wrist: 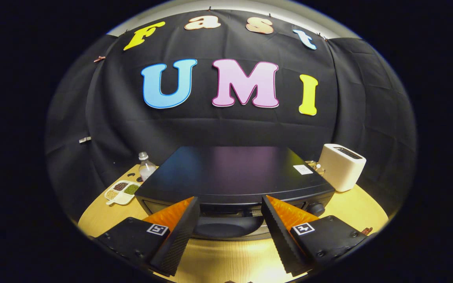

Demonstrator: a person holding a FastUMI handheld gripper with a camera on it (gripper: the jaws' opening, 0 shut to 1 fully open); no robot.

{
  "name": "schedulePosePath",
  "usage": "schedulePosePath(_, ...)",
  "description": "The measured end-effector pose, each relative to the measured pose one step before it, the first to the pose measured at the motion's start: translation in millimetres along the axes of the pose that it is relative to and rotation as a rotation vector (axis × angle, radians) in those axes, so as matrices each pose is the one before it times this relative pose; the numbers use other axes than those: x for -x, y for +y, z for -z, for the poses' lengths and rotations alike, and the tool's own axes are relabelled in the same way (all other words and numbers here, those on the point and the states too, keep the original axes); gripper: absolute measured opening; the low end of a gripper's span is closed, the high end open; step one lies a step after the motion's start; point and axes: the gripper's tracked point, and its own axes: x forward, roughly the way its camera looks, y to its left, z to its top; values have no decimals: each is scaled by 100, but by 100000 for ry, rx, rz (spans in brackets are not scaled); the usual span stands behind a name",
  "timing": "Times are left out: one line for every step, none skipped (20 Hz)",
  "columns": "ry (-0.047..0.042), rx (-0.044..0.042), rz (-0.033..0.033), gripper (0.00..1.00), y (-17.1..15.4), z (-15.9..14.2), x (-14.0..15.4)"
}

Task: Open the toaster oven, put the food inside, and close the toaster oven door.

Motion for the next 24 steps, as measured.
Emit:
schedulePosePath(1139,-266,-445,98,48,382,-31)
schedulePosePath(-2476,671,35,99,40,-499,209)
schedulePosePath(1281,588,-240,98,47,580,-67)
schedulePosePath(-935,-777,15,98,-47,-292,284)
schedulePosePath(544,-638,-230,98,94,308,-244)
schedulePosePath(-164,356,-438,98,-21,113,187)
schedulePosePath(303,218,-439,98,31,19,444)
schedulePosePath(-54,-470,-263,98,-102,228,308)
schedulePosePath(510,-288,-307,98,45,299,329)
schedulePosePath(418,-353,91,98,-96,296,370)
schedulePosePath(946,-232,198,98,-107,367,362)
schedulePosePath(784,-394,387,97,-74,350,307)
schedulePosePath(1297,-265,154,97,-3,497,479)
schedulePosePath(-255,1431,-52,96,63,234,414)
schedulePosePath(713,765,296,95,43,345,472)
schedulePosePath(227,-429,165,95,-83,492,310)
schedulePosePath(467,-767,-16,95,-3,464,461)
schedulePosePath(79,-405,-41,95,11,330,228)
schedulePosePath(284,78,34,95,-32,527,349)
schedulePosePath(39,213,75,95,11,367,382)
schedulePosePath(386,-45,-5,95,26,545,351)
schedulePosePath(3,36,-257,95,-59,407,235)
schedulePosePath(188,245,-356,95,62,485,474)
schedulePosePath(286,330,-210,95,-36,439,263)
